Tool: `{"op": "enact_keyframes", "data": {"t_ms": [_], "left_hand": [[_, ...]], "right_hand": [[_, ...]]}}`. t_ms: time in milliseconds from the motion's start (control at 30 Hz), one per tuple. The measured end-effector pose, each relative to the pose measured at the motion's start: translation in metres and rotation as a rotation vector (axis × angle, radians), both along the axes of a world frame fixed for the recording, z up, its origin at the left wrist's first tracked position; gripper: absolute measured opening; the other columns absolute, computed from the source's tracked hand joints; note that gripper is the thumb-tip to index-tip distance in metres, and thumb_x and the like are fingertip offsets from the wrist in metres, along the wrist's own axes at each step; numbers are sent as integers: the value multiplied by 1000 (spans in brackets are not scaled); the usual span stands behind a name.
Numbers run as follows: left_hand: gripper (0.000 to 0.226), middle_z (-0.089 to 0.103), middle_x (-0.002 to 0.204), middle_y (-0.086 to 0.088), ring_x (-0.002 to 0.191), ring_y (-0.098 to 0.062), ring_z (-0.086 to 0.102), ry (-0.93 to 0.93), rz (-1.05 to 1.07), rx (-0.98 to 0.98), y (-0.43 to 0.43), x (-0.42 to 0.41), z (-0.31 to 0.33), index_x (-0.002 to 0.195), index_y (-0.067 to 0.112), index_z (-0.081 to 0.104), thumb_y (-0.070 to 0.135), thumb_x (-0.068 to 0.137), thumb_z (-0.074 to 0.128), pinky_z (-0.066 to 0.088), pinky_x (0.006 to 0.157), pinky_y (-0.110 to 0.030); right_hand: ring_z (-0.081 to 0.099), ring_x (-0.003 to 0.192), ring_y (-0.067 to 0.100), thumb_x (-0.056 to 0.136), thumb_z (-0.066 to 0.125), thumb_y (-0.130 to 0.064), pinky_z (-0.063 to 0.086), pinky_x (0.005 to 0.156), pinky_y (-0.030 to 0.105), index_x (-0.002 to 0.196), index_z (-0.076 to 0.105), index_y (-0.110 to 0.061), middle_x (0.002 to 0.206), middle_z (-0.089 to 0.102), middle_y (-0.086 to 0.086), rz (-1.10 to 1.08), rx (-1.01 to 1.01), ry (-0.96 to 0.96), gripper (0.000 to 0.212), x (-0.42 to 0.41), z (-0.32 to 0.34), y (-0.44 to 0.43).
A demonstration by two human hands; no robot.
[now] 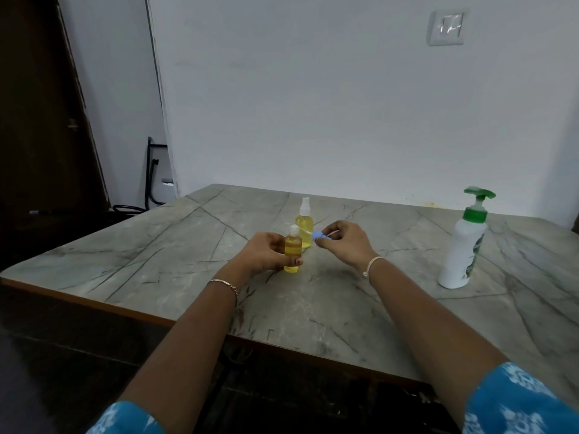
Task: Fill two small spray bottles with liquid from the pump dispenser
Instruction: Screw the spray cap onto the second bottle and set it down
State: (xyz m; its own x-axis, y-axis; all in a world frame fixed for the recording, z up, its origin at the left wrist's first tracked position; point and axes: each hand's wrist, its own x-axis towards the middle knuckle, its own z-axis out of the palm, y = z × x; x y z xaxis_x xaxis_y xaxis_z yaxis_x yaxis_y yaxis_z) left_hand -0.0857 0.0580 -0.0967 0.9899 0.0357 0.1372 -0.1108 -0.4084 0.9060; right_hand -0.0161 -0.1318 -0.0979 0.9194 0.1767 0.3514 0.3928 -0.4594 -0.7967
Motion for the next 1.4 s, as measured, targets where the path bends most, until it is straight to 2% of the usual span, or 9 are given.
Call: {"op": "enact_keyframes", "data": {"t_ms": [100,233,567,700,800,900,1067,1167,1400], "left_hand": [[39,72,94,-8,84,-15,68,-1,-19,-15,-10,0,1,105,4,68,10,70,83,56,79,-26],[40,70,91,-4,80,-12,67,26,-63,-8,-25,2,4,108,4,65,8,72,81,55,69,-20],[42,70,100,-6,92,-15,66,37,-134,22,-68,22,7,107,9,65,12,70,84,55,82,-24],[44,69,102,-5,95,-17,65,42,-139,69,-80,30,11,109,9,64,17,70,84,54,86,-27],[43,70,104,-7,97,-19,66,37,-135,85,-87,37,13,107,9,65,18,70,84,55,87,-29],[49,69,104,-6,92,-16,65,53,-141,96,-91,44,14,114,5,62,17,71,83,55,77,-21],[55,64,97,1,87,-10,62,93,-163,94,-95,52,14,123,5,56,14,74,80,52,72,-17],[54,63,90,6,80,-5,61,111,-175,75,-97,56,12,124,4,55,10,76,78,51,63,-11],[67,64,108,-1,100,-17,62,129,-188,48,-98,64,6,131,5,51,13,72,81,53,84,-25]], "right_hand": [[62,70,10,76,81,-28,46,60,19,92,68,-14,80,69,1,15,151,-7,25,-10,8,-15],[64,77,19,74,81,-28,48,63,27,93,68,-13,87,70,7,-15,314,22,28,-14,13,-35],[66,64,13,81,78,-24,49,63,24,98,65,-11,86,71,9,-35,440,6,25,-27,28,-79],[61,58,14,82,75,-11,48,57,20,99,63,-9,78,68,9,-5,474,27,21,-29,34,-89],[55,60,15,81,74,-2,47,56,18,98,62,-11,74,63,6,7,509,-18,22,-26,36,-94],[55,62,13,80,75,-2,46,59,21,102,64,-12,73,63,4,14,569,-45,27,-21,39,-96],[64,83,8,82,75,-10,52,71,22,106,65,-9,93,69,-2,-5,610,-124,26,-10,47,-96],[67,90,10,83,73,-8,54,79,24,106,64,-8,102,73,6,13,673,-136,25,-7,52,-94],[67,81,13,85,73,-21,57,84,29,108,64,-14,89,73,4,-8,715,-131,25,-1,55,-87]]}}
